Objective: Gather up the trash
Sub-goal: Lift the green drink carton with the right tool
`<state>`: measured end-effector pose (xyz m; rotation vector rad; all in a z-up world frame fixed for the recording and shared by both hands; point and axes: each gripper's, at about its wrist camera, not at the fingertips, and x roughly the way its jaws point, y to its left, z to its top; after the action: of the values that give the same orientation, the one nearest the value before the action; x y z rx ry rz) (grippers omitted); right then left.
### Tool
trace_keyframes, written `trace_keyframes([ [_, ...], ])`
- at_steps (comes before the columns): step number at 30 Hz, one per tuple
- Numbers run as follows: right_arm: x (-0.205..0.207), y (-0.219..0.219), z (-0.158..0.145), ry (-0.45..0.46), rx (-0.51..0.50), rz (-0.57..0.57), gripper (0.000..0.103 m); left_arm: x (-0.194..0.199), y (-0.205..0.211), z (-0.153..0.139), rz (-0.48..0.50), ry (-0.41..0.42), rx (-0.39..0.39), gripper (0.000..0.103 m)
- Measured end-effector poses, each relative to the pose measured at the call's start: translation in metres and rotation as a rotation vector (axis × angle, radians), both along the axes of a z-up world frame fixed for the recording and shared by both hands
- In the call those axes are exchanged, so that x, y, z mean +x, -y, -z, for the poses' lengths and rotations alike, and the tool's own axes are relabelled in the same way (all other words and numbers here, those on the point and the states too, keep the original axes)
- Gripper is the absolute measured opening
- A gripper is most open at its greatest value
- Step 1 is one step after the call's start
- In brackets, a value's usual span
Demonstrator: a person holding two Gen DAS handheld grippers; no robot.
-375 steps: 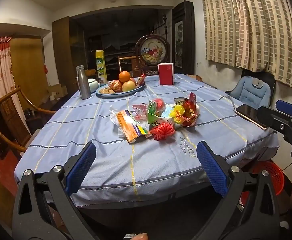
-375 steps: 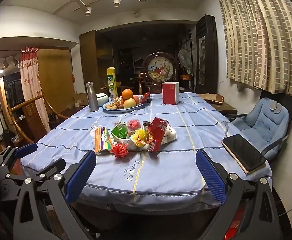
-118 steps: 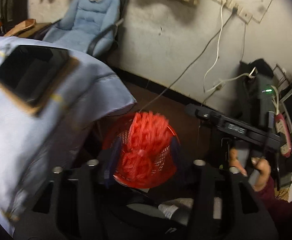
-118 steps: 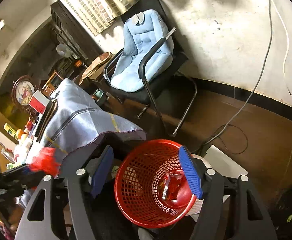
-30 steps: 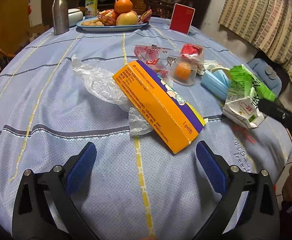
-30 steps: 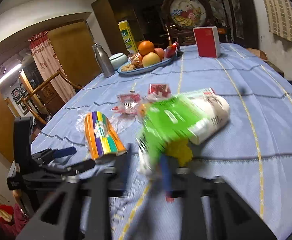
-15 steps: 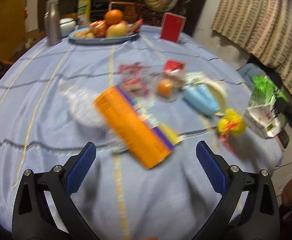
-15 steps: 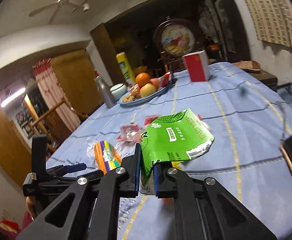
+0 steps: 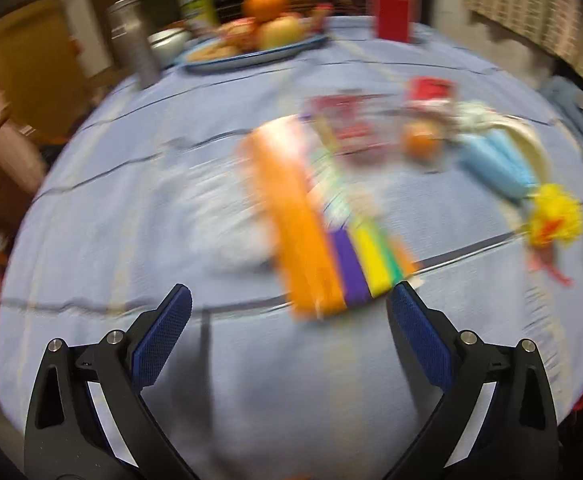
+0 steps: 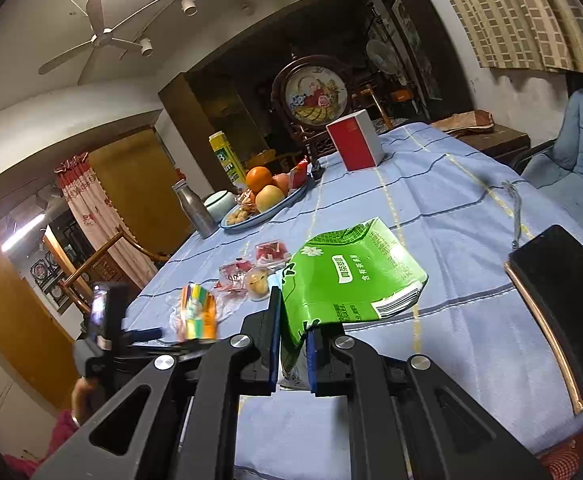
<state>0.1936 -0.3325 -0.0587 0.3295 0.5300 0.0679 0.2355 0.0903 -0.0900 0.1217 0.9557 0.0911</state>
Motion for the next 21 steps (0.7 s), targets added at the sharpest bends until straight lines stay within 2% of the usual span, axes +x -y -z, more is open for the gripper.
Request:
trace_keyframes([
  [2,0.001,0.002,0.003,0.000,0.019,-0.011,0.011,-0.014,-0.025,-0.006,-0.060,0.013,0.016,0.096],
  [4,0.002,0.000,0.005,-0.002,0.024,-0.021,0.011,-0.027,-0.039,-0.016,-0.076,0.039,-0.005,0.096],
  [8,0.003,-0.006,0.007,-0.012,0.022,-0.036,0.011,-0.035,-0.026,-0.030,-0.003,0.094,-0.058,0.096],
  [12,-0.001,-0.009,0.007,-0.014,0.011,-0.033,0.012,-0.018,0.001,-0.035,0.078,0.106,-0.103,0.096],
  [15,-0.002,-0.009,0.007,-0.019,0.012,-0.032,0.012,0.005,0.022,-0.033,0.113,0.107,-0.085,0.096],
  [21,0.000,-0.012,0.011,-0.032,0.011,-0.043,0.013,0.052,0.027,-0.003,0.068,-0.002,-0.064,0.096],
])
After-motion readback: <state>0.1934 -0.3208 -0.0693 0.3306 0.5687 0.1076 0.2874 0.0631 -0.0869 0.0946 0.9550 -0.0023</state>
